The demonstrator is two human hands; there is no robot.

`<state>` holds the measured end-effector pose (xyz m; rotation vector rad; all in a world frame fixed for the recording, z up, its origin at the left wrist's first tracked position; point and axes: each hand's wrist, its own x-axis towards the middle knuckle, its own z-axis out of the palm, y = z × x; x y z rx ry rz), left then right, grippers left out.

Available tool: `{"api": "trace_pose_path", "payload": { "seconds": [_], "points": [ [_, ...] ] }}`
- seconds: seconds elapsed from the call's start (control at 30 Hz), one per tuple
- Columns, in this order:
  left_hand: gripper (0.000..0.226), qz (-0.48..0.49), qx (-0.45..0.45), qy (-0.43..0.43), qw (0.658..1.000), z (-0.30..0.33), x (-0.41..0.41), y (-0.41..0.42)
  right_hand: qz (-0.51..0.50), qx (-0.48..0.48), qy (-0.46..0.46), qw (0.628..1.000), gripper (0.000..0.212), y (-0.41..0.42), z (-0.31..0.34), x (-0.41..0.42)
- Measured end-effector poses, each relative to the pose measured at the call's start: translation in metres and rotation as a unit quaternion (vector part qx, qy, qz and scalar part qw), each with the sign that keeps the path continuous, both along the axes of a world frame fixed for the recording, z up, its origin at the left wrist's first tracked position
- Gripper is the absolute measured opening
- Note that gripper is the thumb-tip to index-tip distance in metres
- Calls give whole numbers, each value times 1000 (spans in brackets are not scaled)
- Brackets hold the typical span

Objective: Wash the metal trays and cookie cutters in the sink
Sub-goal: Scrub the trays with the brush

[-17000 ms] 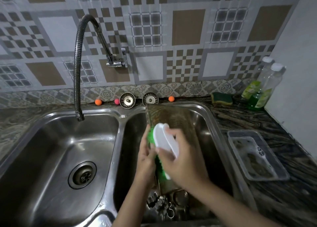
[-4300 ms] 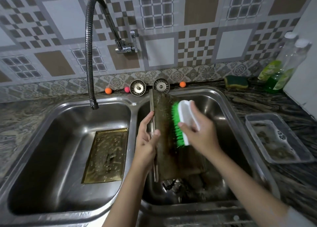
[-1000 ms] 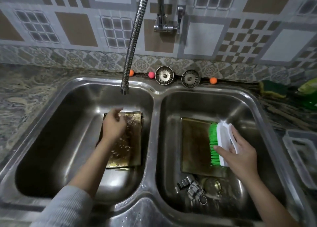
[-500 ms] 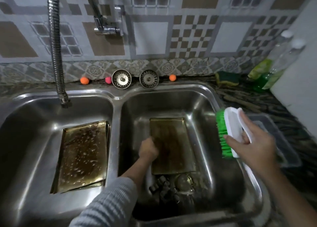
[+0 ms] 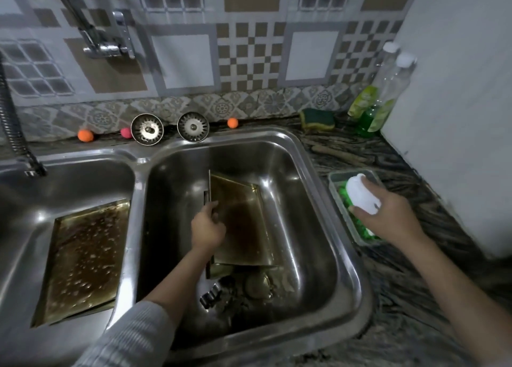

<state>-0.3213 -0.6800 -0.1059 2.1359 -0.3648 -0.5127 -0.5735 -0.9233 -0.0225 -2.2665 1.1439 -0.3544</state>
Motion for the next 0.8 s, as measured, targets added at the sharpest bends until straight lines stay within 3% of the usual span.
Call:
{"api": "trace_pose_path", "payload": {
  "seconds": [0.17,0.3,0.43,0.53,0.67,0.73,0.8],
  "points": [
    [55,45,-63,-32,997,18,-18,-4,22,13,-15,1000,70,-6,0,5],
    [55,96,-118,-35,988,43,-32,0,-70,89,-155,981,64,-11,21,7],
    [46,127,-179,-2,976,65,-47,5,-43,125,-259,957,64,14,42,20],
    [36,139,-204,11,969,73,-64,7,63,117,-246,960,66,66,39,45],
    [34,148,-231,-49,960,75,-86,11,190,148,-227,944,69,142,8,78],
    [33,153,-237,-67,957,76,-94,21,208,109,-219,947,70,141,1,90],
    [33,142,-244,-66,957,75,-101,31,165,73,-194,964,69,118,5,102]
  ]
}}
